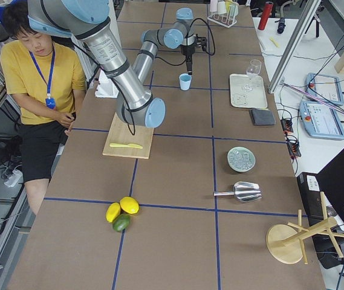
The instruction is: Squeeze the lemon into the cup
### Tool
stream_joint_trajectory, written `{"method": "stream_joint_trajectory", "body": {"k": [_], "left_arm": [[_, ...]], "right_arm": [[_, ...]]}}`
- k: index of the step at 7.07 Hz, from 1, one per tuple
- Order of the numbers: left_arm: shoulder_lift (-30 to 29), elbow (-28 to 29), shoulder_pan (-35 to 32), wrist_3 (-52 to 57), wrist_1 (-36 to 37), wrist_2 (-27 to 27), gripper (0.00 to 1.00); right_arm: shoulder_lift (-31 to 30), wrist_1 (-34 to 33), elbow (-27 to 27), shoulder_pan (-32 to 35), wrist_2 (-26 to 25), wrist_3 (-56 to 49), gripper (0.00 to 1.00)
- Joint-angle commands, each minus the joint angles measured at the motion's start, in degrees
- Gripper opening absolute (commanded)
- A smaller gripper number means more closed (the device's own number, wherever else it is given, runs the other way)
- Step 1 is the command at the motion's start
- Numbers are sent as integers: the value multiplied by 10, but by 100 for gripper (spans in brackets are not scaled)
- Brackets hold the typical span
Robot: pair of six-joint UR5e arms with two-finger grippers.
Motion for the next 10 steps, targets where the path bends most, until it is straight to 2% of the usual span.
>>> {"method": "stream_joint_trajectory", "body": {"k": [1, 3, 4, 5, 6, 7, 8, 9, 10], "left_arm": [[-14, -4, 19, -3, -53, 24, 100], [-98, 1, 26, -3, -71, 20, 100], [-110, 2, 30, -2, -128, 15, 100], [-127, 41, 51, -19, -239, 8, 100], [-126, 50, 59, -98, -311, -11, 100], [-130, 44, 103, -144, -366, -9, 100], [-133, 46, 184, -202, -385, -6, 100], [-134, 46, 234, -269, -385, 41, 100], [-133, 46, 281, -354, -382, 117, 100]], "right_arm": [[-93, 0, 16, 135, 106, -183, 100], [-172, 2, 19, 212, 127, -304, 100], [-216, 3, 45, 234, 143, -321, 100], [-268, 4, 63, 257, 155, -322, 100], [-324, 6, 64, 282, 167, -324, 100], [-361, 6, 62, 310, 166, -343, 100], [-388, 6, 61, 341, 169, -398, 100], [-415, 6, 61, 368, 170, -479, 100], [-435, 6, 59, 393, 180, -516, 100]]}}
